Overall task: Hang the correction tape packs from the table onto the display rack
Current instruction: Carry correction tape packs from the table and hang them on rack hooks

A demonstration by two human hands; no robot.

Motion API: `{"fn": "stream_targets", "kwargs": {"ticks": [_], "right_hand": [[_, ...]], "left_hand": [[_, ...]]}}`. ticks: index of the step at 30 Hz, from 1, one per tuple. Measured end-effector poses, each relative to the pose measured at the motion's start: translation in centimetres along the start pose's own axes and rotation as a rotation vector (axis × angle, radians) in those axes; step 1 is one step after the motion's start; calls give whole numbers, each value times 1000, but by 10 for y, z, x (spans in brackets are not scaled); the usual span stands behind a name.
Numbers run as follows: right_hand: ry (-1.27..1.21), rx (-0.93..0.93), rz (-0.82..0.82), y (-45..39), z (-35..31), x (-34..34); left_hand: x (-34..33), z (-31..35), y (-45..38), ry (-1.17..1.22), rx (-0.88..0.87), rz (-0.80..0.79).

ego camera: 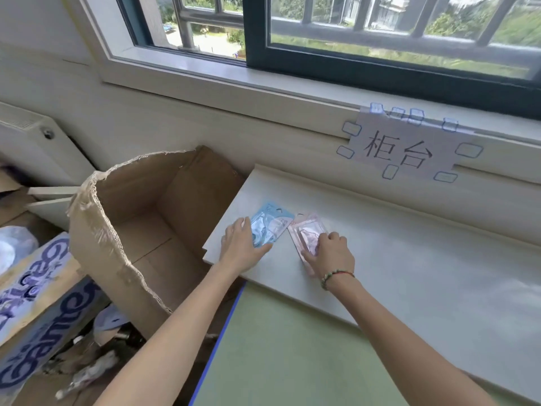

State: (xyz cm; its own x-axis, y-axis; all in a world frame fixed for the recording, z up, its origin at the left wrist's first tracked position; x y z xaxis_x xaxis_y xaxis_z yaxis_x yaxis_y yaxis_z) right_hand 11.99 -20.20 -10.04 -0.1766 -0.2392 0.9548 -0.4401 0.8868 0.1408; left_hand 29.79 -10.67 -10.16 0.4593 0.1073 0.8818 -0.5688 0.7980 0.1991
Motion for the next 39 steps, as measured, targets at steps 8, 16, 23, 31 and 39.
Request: {"fn": "stream_targets", "kwargs": {"ticks": [8,16,23,31,39], "right_hand": [[44,-96,-15,28,28,6],[228,-63,-158,74,52,7],[223,-47,-93,104,59,1],[195,-110,-113,117,51,-16],[-18,-140,-9,126,90,13]], "left_hand": [[-14,18,18,-226,-28,-11],[-32,23,65,-213,54,-131],[-40,32,89,-170,127,-59],[-55,42,103,-144,182,-29],[-51,48,122,74,186,76]]}}
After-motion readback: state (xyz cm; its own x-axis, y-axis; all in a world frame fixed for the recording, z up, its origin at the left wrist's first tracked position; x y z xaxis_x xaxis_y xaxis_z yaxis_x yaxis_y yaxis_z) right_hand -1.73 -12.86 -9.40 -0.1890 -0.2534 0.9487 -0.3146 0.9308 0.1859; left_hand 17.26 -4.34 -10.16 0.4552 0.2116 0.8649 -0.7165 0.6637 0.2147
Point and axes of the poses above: each hand's wrist, its own y-axis away from the middle knuckle, its own x-axis out of the back of the hand, z = x × y, the point moved 5 cm from there along -y, towards the middle knuckle, and after that the axes turned 2 degrees about x, right-handed, at the moved point
